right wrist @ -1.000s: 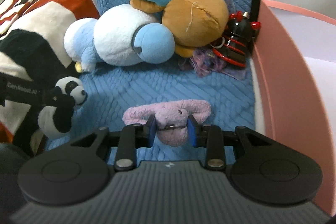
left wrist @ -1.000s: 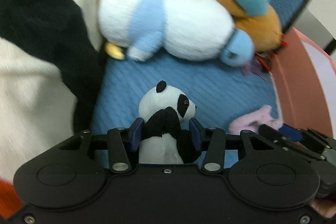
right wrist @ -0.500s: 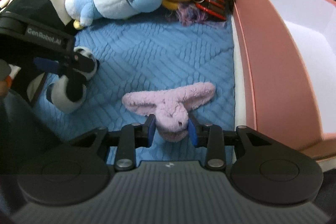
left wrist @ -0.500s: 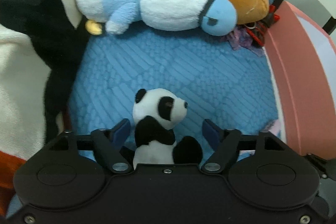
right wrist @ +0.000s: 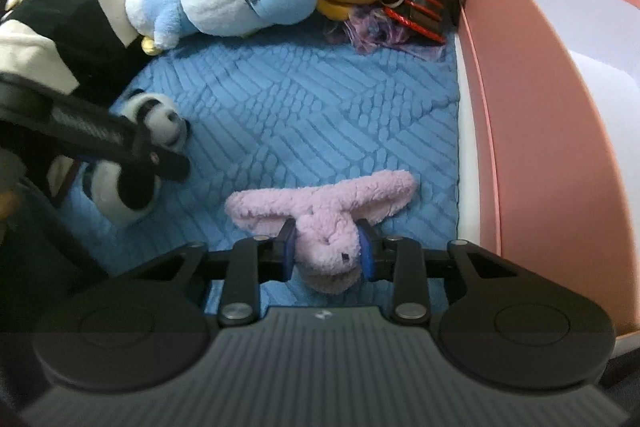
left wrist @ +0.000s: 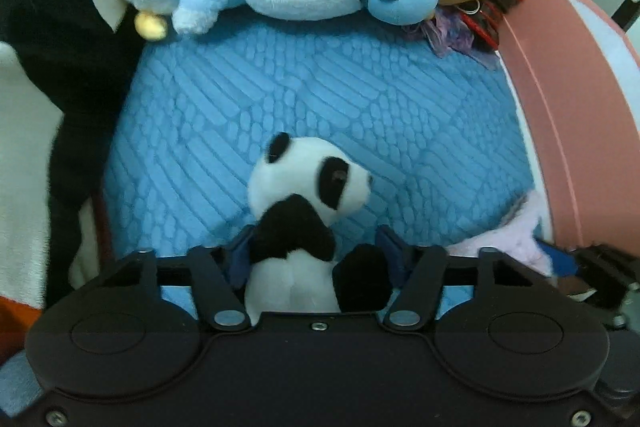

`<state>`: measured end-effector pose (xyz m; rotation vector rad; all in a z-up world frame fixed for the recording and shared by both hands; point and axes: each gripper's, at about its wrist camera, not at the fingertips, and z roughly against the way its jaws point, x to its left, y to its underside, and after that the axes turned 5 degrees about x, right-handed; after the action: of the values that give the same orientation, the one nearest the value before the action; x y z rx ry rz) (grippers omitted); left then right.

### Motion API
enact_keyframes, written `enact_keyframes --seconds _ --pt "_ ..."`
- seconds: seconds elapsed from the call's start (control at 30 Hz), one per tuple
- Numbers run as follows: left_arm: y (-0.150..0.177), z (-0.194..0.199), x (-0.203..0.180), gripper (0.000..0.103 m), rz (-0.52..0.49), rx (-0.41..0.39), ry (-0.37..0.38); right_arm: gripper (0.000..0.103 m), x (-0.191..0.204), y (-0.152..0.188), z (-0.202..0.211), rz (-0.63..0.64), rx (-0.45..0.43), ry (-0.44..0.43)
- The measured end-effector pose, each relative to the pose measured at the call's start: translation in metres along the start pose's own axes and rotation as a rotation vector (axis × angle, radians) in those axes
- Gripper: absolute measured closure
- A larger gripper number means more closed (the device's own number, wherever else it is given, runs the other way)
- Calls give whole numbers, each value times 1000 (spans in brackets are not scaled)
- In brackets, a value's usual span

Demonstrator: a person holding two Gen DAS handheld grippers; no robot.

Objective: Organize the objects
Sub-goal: 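Lift the panda and bunny and carry both toward the pink box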

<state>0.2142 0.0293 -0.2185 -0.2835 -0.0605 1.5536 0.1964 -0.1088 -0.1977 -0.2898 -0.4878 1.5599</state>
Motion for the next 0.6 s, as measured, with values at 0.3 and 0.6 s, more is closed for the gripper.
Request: enact_keyframes --seconds 0.3,0.6 --pt "10 39 11 54 116 -68 108 69 1 -7 38 -18 -30 -14" --pt "38 104 1 54 152 -157 173 69 2 -17 105 -37 -96 -36"
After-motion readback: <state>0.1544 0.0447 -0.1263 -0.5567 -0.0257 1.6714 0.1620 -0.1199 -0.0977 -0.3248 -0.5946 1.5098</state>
